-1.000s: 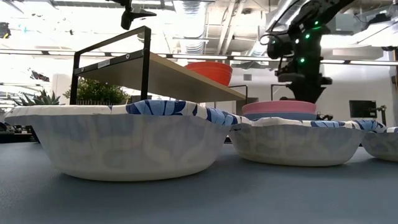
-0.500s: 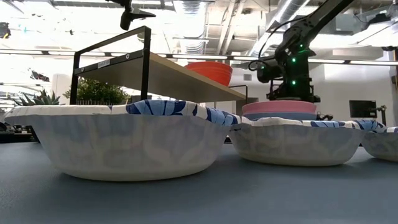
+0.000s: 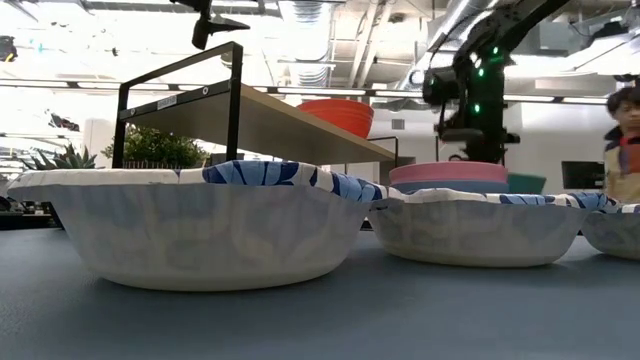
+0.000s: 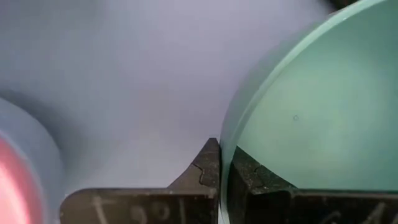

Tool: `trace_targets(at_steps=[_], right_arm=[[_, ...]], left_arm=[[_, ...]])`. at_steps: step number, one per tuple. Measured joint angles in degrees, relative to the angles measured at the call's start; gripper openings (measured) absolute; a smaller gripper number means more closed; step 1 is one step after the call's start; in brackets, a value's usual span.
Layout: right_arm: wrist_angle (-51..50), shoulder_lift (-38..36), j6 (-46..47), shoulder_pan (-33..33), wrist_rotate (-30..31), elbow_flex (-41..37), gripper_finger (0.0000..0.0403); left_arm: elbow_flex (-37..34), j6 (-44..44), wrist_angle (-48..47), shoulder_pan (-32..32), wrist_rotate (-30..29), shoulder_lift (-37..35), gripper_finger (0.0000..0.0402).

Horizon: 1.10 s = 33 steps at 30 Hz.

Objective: Place and stack bowls onto a shelf
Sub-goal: Stack the green bowl on top of the orange bowl on the shelf

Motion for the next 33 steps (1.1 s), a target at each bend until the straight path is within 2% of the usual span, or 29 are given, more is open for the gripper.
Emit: trace_targets(at_steps=[6, 15, 19, 25, 33], right_arm=[[-1.5, -5.3, -0.5, -0.7, 4.2, 8.0, 0.0024], [2.4, -6.0, -11.1, 2.1, 5.6, 28.2, 0.0024], [6.1, -3.9, -17.1, 5.8, 5.5, 37.3, 0.0023], [7.8, 2.2, -30.9, 12.5, 5.2, 48.6, 0.0023], [6.7, 11.3, -46.7, 21.1, -0.5, 56.3, 0.0023]], left_arm=[[0.0, -0.7, 0.0, 0.0, -0.2, 0.0, 0.0243], [0.0, -1.7, 0.0, 0.0, -0.3, 0.0, 0.0243], [0.0, -1.7, 0.0, 0.0, -0.3, 0.0, 0.0243], [0.0, -1.7, 0.0, 0.0, -0.5, 0.0, 0.0243], [0.0, -1.8, 0.0, 0.0, -0.4, 0.0, 0.0243]])
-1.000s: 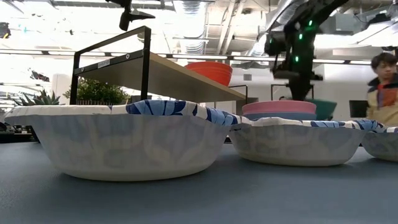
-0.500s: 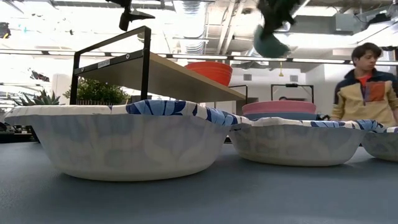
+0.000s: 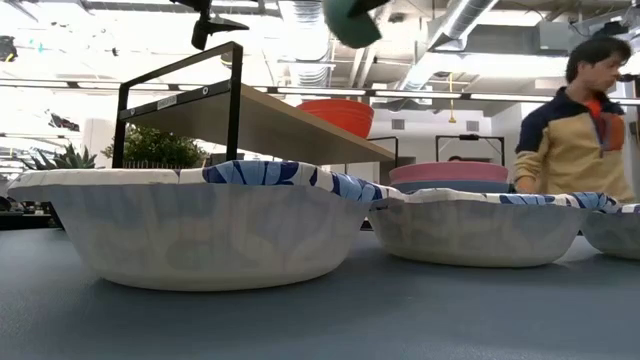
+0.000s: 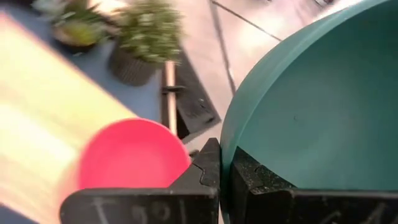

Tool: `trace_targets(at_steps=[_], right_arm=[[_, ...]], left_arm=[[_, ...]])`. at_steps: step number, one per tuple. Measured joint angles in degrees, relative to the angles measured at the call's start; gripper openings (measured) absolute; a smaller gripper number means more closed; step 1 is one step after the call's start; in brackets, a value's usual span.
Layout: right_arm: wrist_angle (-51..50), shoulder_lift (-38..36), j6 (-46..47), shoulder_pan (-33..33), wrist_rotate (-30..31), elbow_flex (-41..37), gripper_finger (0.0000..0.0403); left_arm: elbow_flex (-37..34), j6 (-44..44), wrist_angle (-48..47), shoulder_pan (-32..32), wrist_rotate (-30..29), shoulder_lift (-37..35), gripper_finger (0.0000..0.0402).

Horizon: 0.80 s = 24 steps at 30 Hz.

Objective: Place and stack bowls onto a shelf
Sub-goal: Stack the green bowl on top of the orange bowl on the shelf

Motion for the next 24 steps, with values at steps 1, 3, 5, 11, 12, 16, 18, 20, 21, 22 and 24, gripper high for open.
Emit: trace_targets(at_steps=[1, 3, 5, 11, 12, 16, 18, 20, 21, 22, 24], right_arm=[[0.1, 1.0, -2.0, 1.1, 0.0, 0.1, 0.0024], [-0.1, 2.8, -6.1, 2.8, -0.1, 0.2, 0.0023], [-0.8, 4.8, -9.7, 4.0, -0.2, 0.2, 0.0023], [-8.8, 8.4, -13.1, 5.1, 1.4, 0.2, 0.0023], [-10.1, 8.6, -13.3, 5.1, 1.6, 0.2, 0.0023], [-14.3, 8.6, -13.3, 4.6, 0.9, 0.2, 0.0023], [-16.1, 8.5, -13.3, 4.3, -0.3, 0.2, 0.0023], [-17.5, 8.5, -13.4, 3.7, -1.6, 0.2, 0.0023], [-17.8, 8.5, -13.4, 3.3, -2.0, 0.2, 0.0023], [-18.1, 8.5, -13.5, 3.0, -2.2, 0.2, 0.0023], [-19.0, 8.5, -13.9, 2.1, -2.5, 0.2, 0.0023]], left_arm=[[0.0, 0.0, 0.0, 0.0, 0.2, 0.0, 0.0243], [0.0, 0.0, 0.0, 0.0, 0.3, 0.0, 0.0243], [0.0, -0.1, 0.0, 0.0, 0.3, 0.0, 0.0243], [0.0, -0.5, 0.0, 0.0, 1.7, 0.0, 0.0243], [0.0, -0.5, 0.0, 0.0, 1.7, 0.0, 0.0243], [0.0, -0.5, 0.0, 0.0, 1.7, 0.0, 0.0243], [0.0, -0.3, 0.0, 0.0, 1.7, 0.0, 0.0243], [0.0, -0.3, 0.0, 0.0, 1.7, 0.0, 0.0243], [0.0, -0.2, 0.0, 0.0, 1.7, 0.0, 0.0243], [0.0, -0.1, 0.0, 0.0, 1.7, 0.0, 0.0243], [0.0, 0.1, 0.0, 0.0, 1.6, 0.0, 0.0243]])
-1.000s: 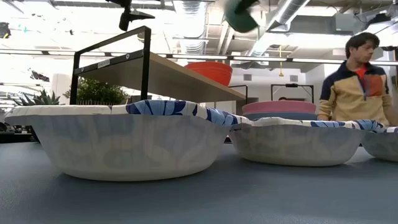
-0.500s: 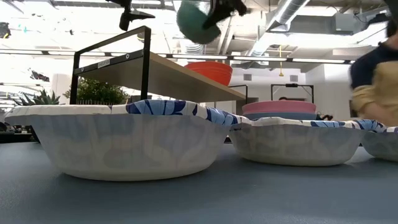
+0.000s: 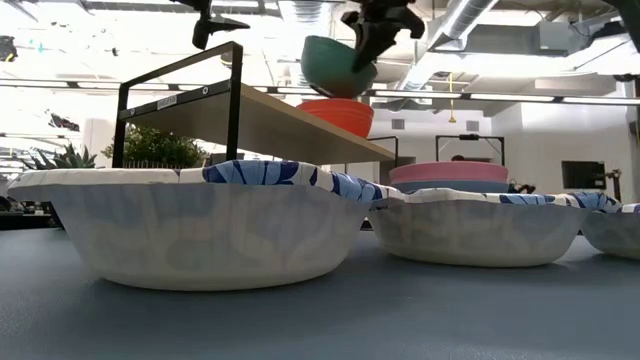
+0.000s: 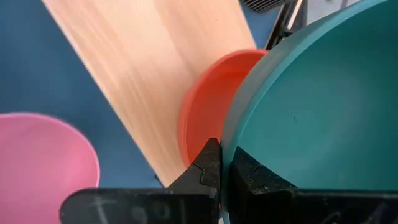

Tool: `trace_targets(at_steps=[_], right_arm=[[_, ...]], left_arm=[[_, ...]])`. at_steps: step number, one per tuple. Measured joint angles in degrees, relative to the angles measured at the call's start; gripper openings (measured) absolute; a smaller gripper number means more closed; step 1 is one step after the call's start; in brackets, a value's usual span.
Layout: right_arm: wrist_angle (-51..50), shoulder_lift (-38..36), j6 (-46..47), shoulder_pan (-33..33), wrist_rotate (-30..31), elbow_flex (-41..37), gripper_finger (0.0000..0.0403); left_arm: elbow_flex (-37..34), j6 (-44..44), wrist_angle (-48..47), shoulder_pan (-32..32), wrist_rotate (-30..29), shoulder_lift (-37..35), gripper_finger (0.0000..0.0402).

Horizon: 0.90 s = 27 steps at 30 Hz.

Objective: Place and stack bowls onto a shelf
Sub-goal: Stack the green bowl on top of the orange bowl on the shelf

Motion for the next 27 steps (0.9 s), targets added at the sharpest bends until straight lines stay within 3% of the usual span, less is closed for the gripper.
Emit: trace_targets(at_steps=[10, 27], right_arm=[[-0.9, 2.5, -7.1, -1.3, 0.4, 0.0, 0.0023], [-2.1, 2.9, -8.5, -3.0, -2.2, 0.0, 0.0024]], left_arm=[[0.0, 0.0, 0.0, 0.0, -0.2, 0.0, 0.0243], [0.0, -0.2, 0.0, 0.0, -0.7, 0.0, 0.0243]])
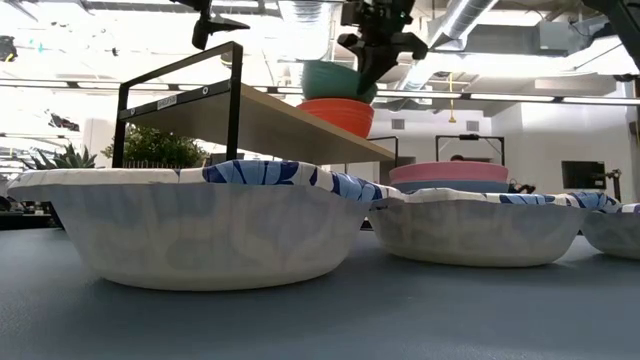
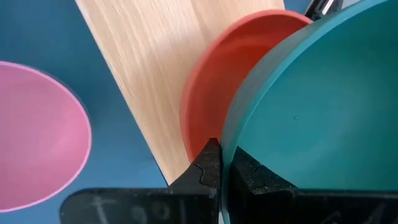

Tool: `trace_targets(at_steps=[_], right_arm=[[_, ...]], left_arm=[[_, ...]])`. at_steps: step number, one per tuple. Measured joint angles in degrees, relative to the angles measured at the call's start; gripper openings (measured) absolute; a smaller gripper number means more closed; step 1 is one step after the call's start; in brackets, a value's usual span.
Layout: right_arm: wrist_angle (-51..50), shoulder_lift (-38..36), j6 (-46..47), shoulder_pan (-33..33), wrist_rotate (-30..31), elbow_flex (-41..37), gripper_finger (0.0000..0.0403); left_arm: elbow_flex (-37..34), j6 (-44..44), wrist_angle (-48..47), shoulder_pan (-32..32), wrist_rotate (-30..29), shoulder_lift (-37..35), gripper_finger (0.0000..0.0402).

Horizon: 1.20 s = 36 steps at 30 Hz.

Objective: Place and stack bowls onto a shelf
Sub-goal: Stack the green bowl on top of the orange bowl on the shelf

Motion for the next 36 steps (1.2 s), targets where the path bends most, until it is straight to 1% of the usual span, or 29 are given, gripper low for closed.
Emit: trace_targets(at_steps=[14, 22, 32, 36], right_arm=[[-1.5, 0.0, 0.0, -0.6, -0.1, 0.0, 0.0027], [-1.3, 0.0, 0.7, -0.6, -0.1, 0.0, 0.0046], [0.8, 0.0, 1.6, -1.0, -0.1, 0.0, 0.0051], [0.8, 0.0, 1.6, -1.0, -0.1, 0.0, 0.0065]], left_arm=[[0.0, 0.0, 0.0, 0.0, -0.2, 0.0, 0.0243], [0.0, 0.0, 0.0, 0.0, -0.2, 0.0, 0.0243], [0.0, 0.0, 0.0, 0.0, -0.2, 0.0, 0.0243], [0.0, 0.2, 0.0, 0.0, -0.2, 0.0, 0.0243]])
